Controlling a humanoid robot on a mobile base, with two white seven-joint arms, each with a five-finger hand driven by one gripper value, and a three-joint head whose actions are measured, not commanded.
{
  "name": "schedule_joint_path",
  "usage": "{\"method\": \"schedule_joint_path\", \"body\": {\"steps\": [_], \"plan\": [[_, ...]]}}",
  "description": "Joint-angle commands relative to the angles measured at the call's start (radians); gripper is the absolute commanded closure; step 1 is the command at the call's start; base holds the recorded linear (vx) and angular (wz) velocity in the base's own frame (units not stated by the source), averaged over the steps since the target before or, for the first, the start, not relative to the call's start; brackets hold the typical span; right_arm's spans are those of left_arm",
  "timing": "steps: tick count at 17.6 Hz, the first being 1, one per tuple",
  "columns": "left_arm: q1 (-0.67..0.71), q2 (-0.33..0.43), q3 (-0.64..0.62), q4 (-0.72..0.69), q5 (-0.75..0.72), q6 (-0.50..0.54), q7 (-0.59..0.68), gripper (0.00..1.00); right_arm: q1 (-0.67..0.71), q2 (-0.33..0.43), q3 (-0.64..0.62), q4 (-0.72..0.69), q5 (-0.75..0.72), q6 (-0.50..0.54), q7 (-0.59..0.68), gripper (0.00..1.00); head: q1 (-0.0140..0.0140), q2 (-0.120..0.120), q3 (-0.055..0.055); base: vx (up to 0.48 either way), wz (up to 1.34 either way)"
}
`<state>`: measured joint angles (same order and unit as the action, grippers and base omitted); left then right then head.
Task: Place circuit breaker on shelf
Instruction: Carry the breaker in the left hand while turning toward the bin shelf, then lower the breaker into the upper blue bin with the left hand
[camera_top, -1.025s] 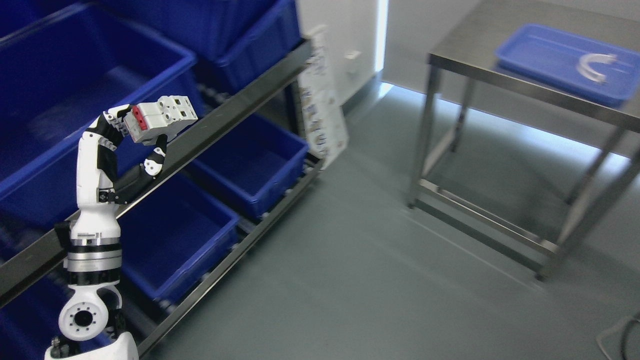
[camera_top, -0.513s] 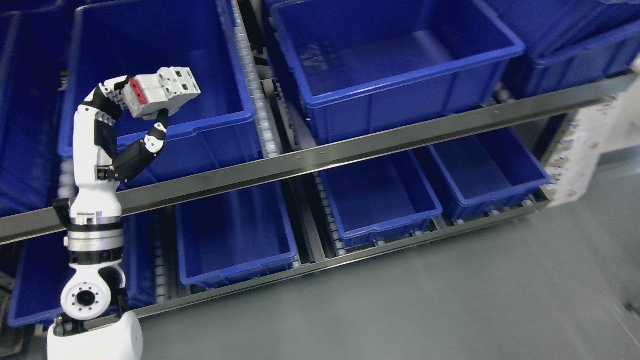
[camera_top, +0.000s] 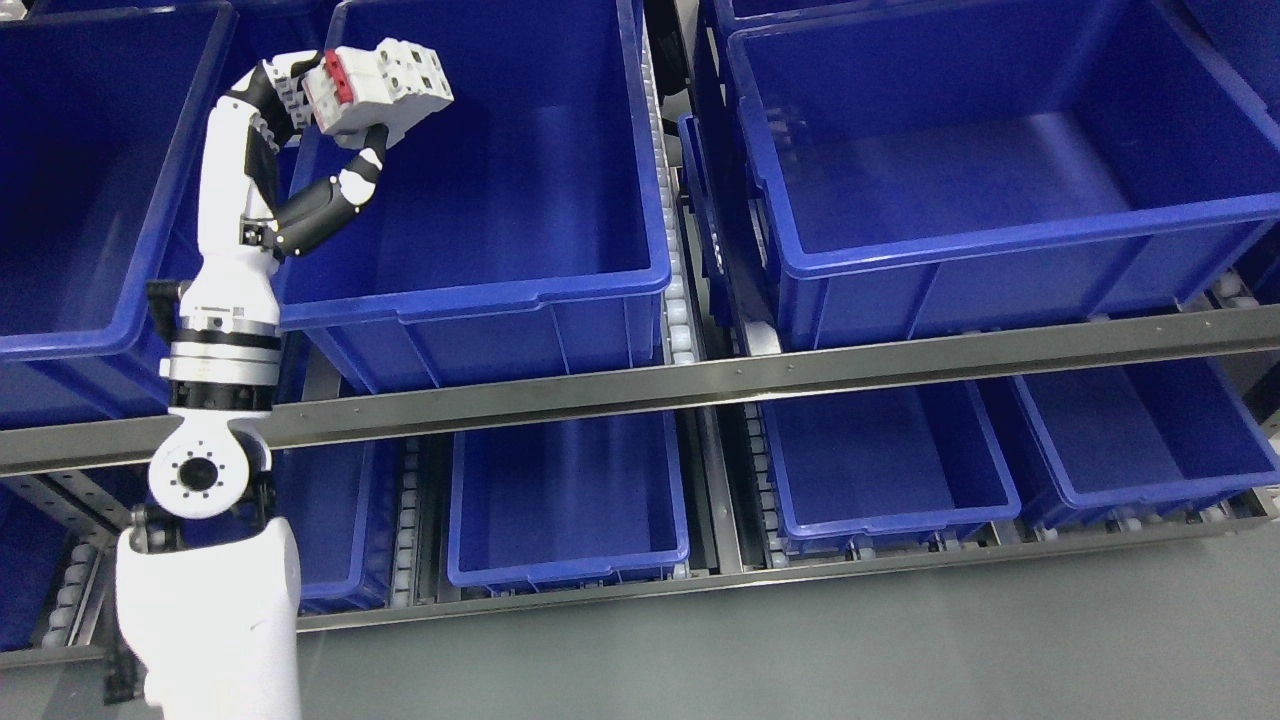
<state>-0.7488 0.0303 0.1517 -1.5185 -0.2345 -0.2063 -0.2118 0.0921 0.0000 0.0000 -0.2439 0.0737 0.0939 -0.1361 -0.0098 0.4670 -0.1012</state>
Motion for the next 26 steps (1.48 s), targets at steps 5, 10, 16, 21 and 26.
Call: {"method": "schedule_joint_path", "body": {"steps": [5, 10, 16, 21, 26], "plan": [[-0.362, 0.224, -0.201, 0.651, -0.265, 0.131, -0.142, 0.88, 0.0, -0.017, 0.02, 0.0, 0.0, -0.014, 0.001, 0.0, 0.0, 0.0, 0.0, 0.219, -0.07], [-0.374, 0.304, -0.293, 0.813, -0.332, 0.1, -0.152, 0.85, 0.0, -0.017, 0.02, 0.0, 0.0, -0.014, 0.0, 0.0, 0.0, 0.0, 0.0, 0.195, -0.14], [-0.415, 0.292, -0.372, 0.968, -0.336, 0.1, -0.185, 0.85, 0.0, -0.017, 0.02, 0.0, 0.0, -0.014, 0.0, 0.0, 0.0, 0.0, 0.0, 0.13, -0.09], [-0.42, 0.278, -0.403, 1.02, -0.336, 0.107, -0.185, 0.84, 0.0, -0.017, 0.02, 0.0, 0.0, -0.014, 0.0, 0.0, 0.0, 0.0, 0.0, 0.056, -0.03], [-0.472, 0.276, -0.405, 1.021, -0.336, 0.108, -0.185, 0.58, 0.0, -0.017, 0.02, 0.0, 0.0, -0.014, 0.0, 0.0, 0.0, 0.0, 0.0, 0.021, -0.02]]}}
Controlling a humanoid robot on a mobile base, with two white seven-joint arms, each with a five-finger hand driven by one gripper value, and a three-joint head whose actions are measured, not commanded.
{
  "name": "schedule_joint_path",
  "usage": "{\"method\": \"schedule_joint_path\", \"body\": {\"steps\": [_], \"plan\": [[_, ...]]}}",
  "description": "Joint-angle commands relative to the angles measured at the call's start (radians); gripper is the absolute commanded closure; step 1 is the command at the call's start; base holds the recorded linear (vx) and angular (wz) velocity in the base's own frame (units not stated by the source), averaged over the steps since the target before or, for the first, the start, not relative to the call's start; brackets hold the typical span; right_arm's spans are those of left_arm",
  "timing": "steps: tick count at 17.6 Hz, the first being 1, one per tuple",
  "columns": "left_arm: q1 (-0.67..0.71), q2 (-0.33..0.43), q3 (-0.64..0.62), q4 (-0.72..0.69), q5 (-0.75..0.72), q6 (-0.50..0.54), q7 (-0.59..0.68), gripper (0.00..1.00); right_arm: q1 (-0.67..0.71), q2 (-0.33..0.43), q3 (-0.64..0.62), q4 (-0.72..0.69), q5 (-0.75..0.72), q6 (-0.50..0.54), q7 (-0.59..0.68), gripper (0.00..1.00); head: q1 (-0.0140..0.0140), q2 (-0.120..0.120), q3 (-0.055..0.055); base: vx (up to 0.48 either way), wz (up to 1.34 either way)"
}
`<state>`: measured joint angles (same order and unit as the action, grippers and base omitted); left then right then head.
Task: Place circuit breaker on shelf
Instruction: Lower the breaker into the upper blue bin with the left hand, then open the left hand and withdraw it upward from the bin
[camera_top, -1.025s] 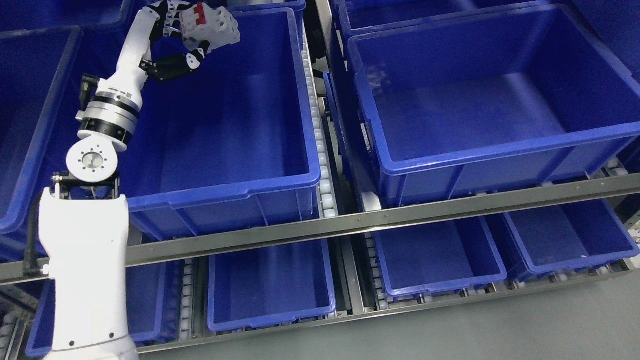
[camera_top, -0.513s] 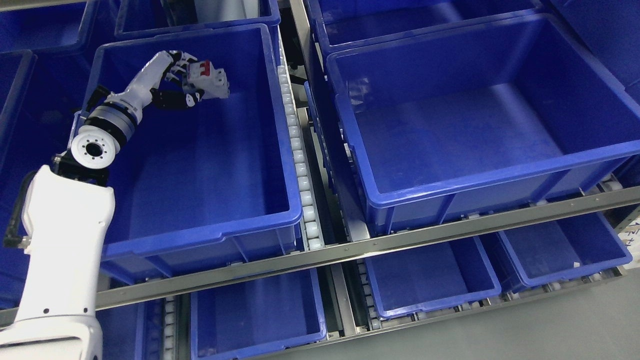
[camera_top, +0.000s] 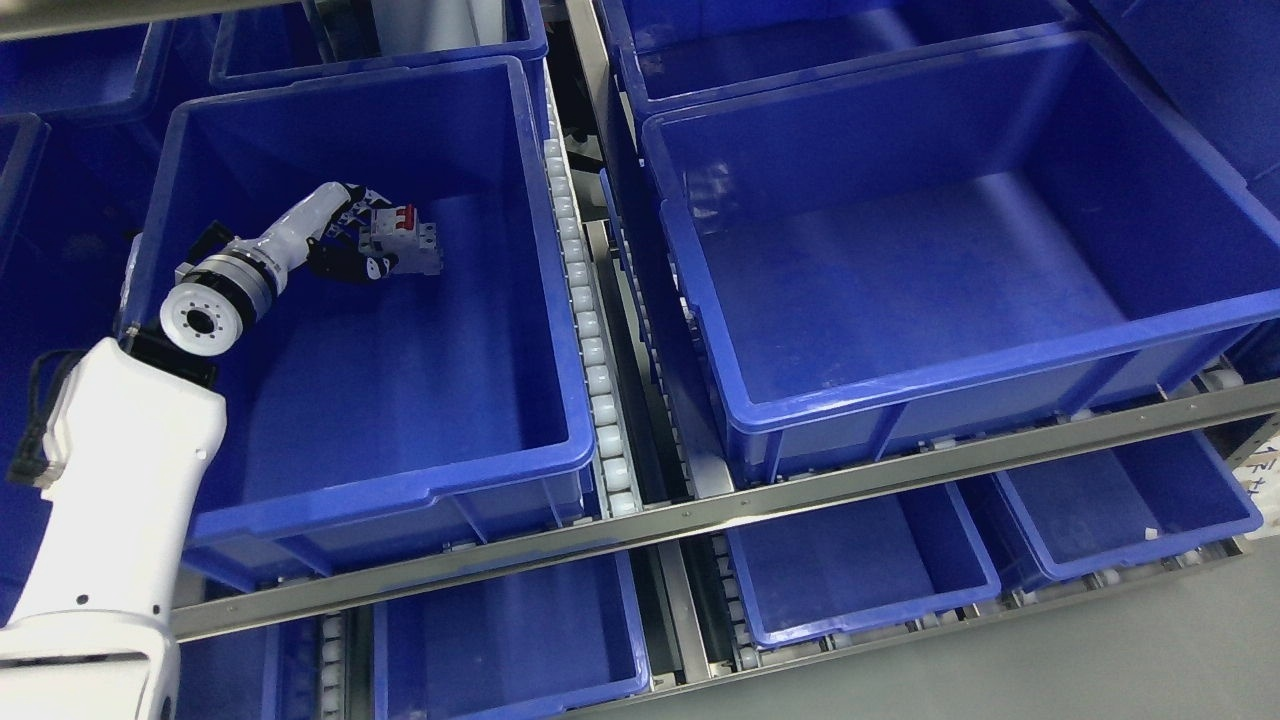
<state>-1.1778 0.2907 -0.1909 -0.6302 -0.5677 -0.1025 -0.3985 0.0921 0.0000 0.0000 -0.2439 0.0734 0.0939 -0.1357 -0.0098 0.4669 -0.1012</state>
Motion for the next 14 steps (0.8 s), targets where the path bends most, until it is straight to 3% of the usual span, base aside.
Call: {"method": "schedule_joint_path", "body": {"steps": [1, 6, 14], "plan": [[-0.055, 0.016, -0.062, 0.133, -0.003, 0.006, 0.001, 0.49, 0.0, -0.018, 0.02, 0.0, 0.0, -0.014, -0.001, 0.0, 0.0, 0.0, 0.0, 0.0, 0.0], [-0.089, 0.019, -0.055, 0.13, -0.001, 0.006, 0.001, 0.19, 0.0, -0.018, 0.02, 0.0, -0.001, -0.014, -0.001, 0.0, 0.0, 0.0, 0.0, 0.0, 0.0], [-0.129, 0.013, -0.01, 0.119, 0.009, 0.006, 0.015, 0.01, 0.0, -0.018, 0.02, 0.0, 0.0, -0.014, -0.001, 0.0, 0.0, 0.0, 0.0, -0.003, 0.0]]}}
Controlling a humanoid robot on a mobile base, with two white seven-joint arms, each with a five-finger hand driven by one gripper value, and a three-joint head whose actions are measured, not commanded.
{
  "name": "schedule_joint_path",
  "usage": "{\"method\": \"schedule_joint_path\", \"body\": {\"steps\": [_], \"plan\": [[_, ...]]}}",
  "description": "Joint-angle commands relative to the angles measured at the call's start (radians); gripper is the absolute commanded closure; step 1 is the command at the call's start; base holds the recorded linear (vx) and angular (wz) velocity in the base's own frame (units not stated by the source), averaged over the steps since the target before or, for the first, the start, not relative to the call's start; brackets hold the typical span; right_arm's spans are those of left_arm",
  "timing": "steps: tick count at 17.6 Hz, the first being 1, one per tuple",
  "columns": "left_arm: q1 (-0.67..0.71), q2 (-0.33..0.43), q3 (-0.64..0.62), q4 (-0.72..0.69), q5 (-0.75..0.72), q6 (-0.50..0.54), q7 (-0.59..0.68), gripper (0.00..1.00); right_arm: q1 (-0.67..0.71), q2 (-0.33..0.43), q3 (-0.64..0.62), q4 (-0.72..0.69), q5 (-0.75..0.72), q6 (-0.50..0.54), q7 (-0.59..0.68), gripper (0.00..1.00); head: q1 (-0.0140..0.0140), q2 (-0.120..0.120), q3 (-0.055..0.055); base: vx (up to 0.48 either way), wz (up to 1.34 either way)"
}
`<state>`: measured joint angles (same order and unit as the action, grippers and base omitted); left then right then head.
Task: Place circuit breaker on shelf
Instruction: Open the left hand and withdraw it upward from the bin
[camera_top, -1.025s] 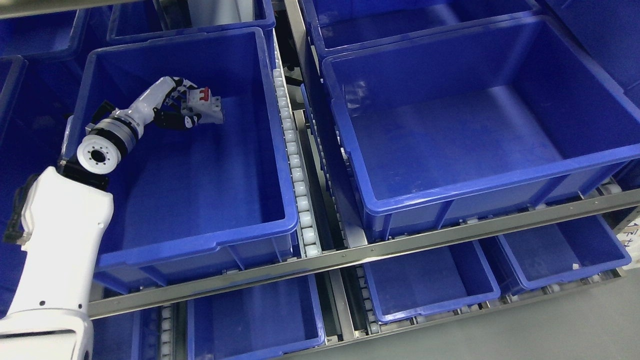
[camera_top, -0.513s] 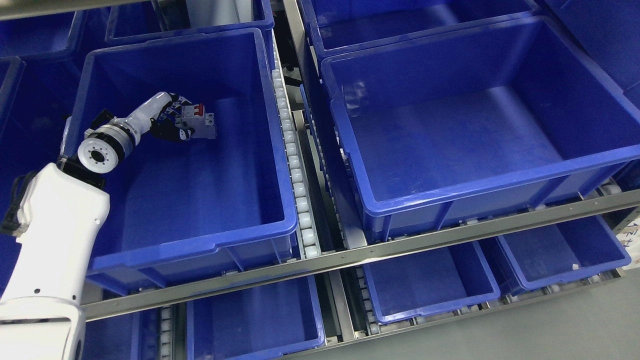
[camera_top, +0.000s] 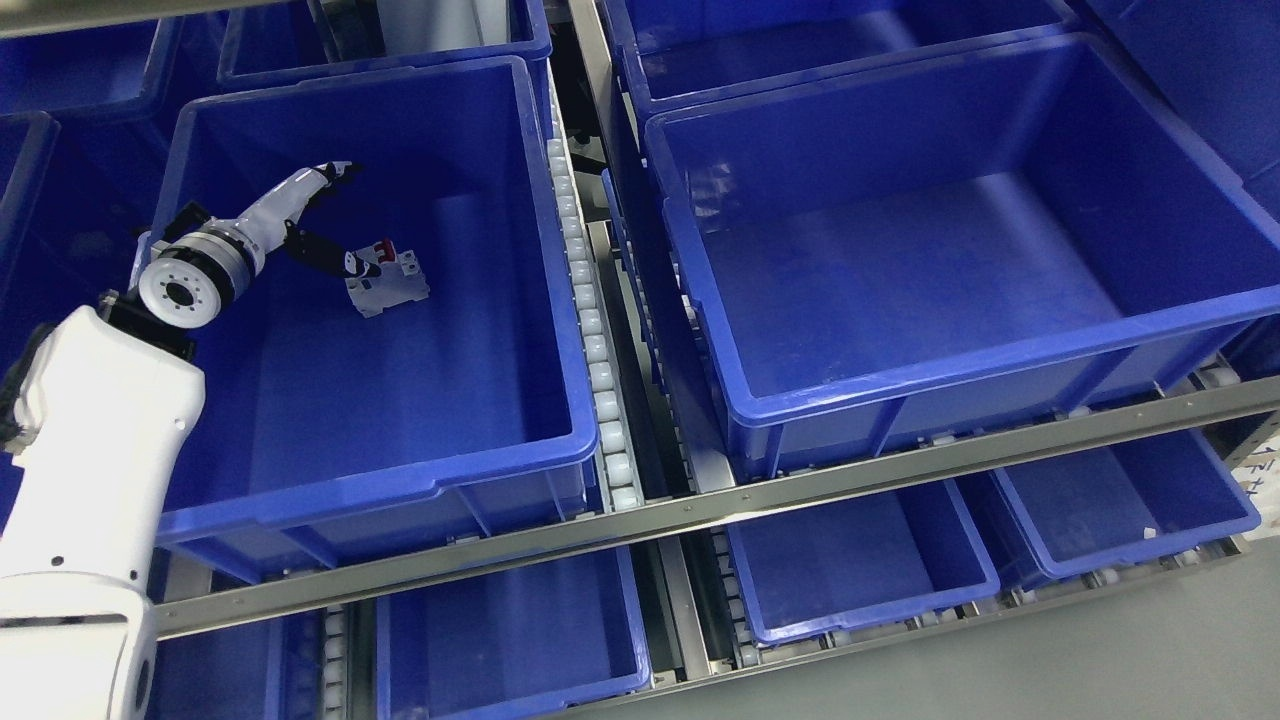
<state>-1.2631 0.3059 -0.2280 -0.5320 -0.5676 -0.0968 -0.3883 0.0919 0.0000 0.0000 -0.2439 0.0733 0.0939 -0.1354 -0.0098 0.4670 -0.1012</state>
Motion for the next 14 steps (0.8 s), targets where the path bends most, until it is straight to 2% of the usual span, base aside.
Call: {"method": "schedule_joint_path", "body": {"steps": [1, 3, 5, 6, 8, 9, 11, 14], "plan": [[-0.076, -0.002, 0.068, 0.02, 0.009, 0.0, 0.011, 0.01, 0.0, -0.017, 0.02, 0.0, 0.0, -0.014, -0.001, 0.0, 0.0, 0.0, 0.0, -0.019, 0.0], [-0.132, -0.028, 0.186, 0.0, 0.017, 0.0, 0.051, 0.01, 0.0, -0.017, 0.02, 0.0, 0.0, -0.014, -0.001, 0.0, 0.0, 0.0, 0.0, -0.031, 0.0], [-0.154, -0.12, 0.367, -0.055, 0.05, -0.001, 0.109, 0.01, 0.0, -0.017, 0.02, 0.0, 0.0, -0.014, -0.001, 0.0, 0.0, 0.0, 0.0, -0.046, 0.01], [-0.144, -0.19, 0.5, -0.124, 0.095, -0.001, 0.147, 0.01, 0.0, -0.017, 0.02, 0.0, 0.0, -0.014, -0.001, 0.0, 0.0, 0.0, 0.0, -0.068, 0.01], [-0.098, -0.288, 0.652, -0.262, 0.138, 0.0, 0.221, 0.01, 0.0, -0.017, 0.02, 0.0, 0.0, -0.014, 0.0, 0.0, 0.0, 0.0, 0.0, -0.088, 0.02], [-0.046, -0.288, 0.686, -0.377, 0.143, 0.0, 0.279, 0.01, 0.0, -0.017, 0.02, 0.0, 0.0, -0.014, -0.001, 0.0, 0.0, 0.0, 0.0, -0.108, 0.03], [0.058, -0.288, 0.623, -0.559, 0.179, 0.031, 0.353, 0.01, 0.0, -0.017, 0.02, 0.0, 0.0, -0.014, -0.001, 0.0, 0.0, 0.0, 0.0, -0.143, 0.07], [0.236, -0.288, 0.501, -0.877, 0.29, 0.159, 0.365, 0.01, 0.0, -0.017, 0.02, 0.0, 0.0, -0.014, 0.0, 0.0, 0.0, 0.0, 0.0, -0.179, 0.09]]}}
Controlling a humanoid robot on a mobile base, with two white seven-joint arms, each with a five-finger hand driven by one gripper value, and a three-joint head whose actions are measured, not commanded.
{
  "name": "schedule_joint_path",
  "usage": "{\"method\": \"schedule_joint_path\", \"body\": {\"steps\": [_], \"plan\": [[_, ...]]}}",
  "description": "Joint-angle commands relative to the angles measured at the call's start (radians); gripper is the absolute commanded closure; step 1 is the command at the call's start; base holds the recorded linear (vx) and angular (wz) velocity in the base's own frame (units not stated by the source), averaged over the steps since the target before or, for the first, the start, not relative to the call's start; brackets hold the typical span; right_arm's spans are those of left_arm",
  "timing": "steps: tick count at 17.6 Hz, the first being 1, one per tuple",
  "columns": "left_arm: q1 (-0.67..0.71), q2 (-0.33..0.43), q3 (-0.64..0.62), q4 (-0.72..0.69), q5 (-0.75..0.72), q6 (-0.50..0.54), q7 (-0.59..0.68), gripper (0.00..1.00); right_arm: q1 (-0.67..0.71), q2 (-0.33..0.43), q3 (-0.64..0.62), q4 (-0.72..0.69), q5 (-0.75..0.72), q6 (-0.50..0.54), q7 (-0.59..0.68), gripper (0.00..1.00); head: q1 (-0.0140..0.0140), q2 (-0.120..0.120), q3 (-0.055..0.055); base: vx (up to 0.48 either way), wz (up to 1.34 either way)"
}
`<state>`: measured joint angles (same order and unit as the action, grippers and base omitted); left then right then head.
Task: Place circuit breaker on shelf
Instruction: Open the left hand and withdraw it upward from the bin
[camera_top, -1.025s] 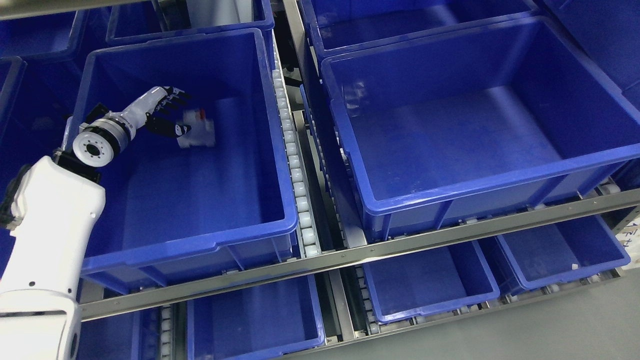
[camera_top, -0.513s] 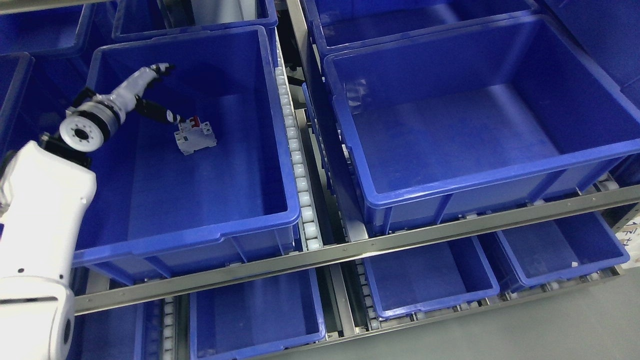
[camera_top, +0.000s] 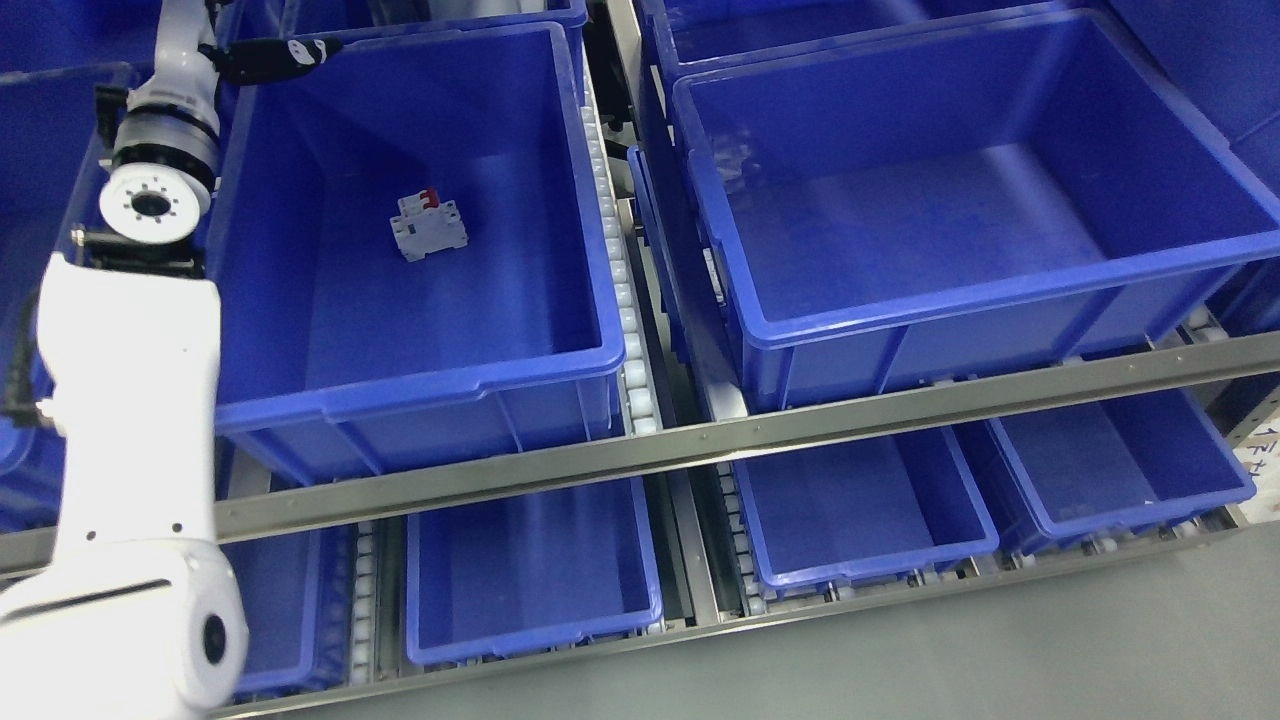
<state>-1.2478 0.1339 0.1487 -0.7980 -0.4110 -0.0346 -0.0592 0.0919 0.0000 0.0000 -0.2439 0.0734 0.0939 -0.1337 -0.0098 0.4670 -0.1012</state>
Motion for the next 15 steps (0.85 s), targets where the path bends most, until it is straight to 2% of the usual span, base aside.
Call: {"method": "schedule_joint_path", "body": {"steps": [1, 3, 6, 15], "plan": [[0.284, -0.116, 0.082, -0.701, 0.144, 0.131, 0.038, 0.01, 0.0, -0.017, 0.02, 0.0, 0.0, -0.014, -0.003, 0.0, 0.0, 0.0, 0.0, -0.195, 0.08], [0.41, -0.116, 0.037, -0.821, 0.146, 0.14, 0.036, 0.0, 0.0, -0.017, 0.02, 0.0, 0.0, -0.014, -0.001, 0.0, 0.0, 0.0, 0.0, -0.173, 0.03], [0.499, -0.116, 0.034, -0.874, 0.146, 0.139, 0.032, 0.0, 0.0, -0.017, 0.02, 0.0, 0.0, -0.014, -0.001, 0.0, 0.0, 0.0, 0.0, -0.18, -0.13], [0.534, -0.116, 0.051, -0.899, 0.146, 0.145, 0.03, 0.0, 0.0, -0.017, 0.02, 0.0, 0.0, -0.016, -0.003, 0.0, 0.0, 0.0, 0.0, -0.112, -0.18]]}}
